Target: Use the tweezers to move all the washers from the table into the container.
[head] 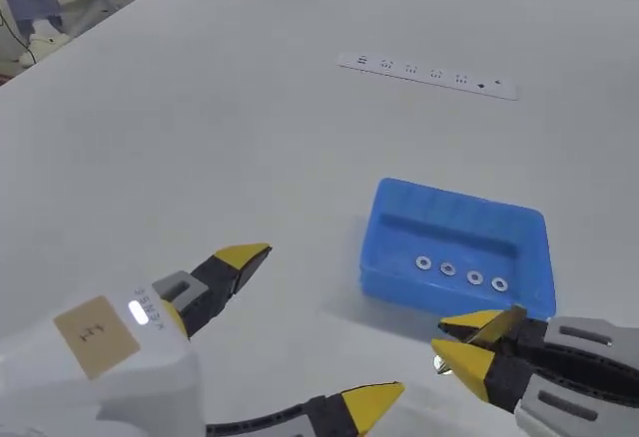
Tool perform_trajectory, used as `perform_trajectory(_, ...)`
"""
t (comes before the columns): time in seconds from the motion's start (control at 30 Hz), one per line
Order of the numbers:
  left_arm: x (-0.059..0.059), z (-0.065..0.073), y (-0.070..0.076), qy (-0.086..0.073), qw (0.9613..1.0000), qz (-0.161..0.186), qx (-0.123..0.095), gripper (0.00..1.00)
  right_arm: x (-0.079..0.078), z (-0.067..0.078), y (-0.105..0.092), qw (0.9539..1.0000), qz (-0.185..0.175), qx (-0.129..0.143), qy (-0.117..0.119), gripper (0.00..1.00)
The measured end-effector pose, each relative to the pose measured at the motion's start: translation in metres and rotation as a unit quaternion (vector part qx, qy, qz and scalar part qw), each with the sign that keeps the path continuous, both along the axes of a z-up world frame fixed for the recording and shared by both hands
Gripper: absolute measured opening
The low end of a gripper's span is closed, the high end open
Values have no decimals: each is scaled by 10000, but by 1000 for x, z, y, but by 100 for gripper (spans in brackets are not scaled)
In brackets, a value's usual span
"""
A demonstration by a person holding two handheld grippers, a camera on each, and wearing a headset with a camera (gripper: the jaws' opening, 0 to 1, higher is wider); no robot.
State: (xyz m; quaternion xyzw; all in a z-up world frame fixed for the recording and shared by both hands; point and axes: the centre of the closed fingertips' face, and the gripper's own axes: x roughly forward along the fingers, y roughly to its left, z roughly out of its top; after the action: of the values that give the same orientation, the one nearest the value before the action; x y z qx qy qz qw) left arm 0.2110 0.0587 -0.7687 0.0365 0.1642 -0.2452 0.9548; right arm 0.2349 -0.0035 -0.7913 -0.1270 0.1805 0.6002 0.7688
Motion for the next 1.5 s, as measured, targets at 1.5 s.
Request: perform_trajectory(1.5,2,4,1,33,9998,20,-178,79,109,-30,58,9978,-343,84,554,4)
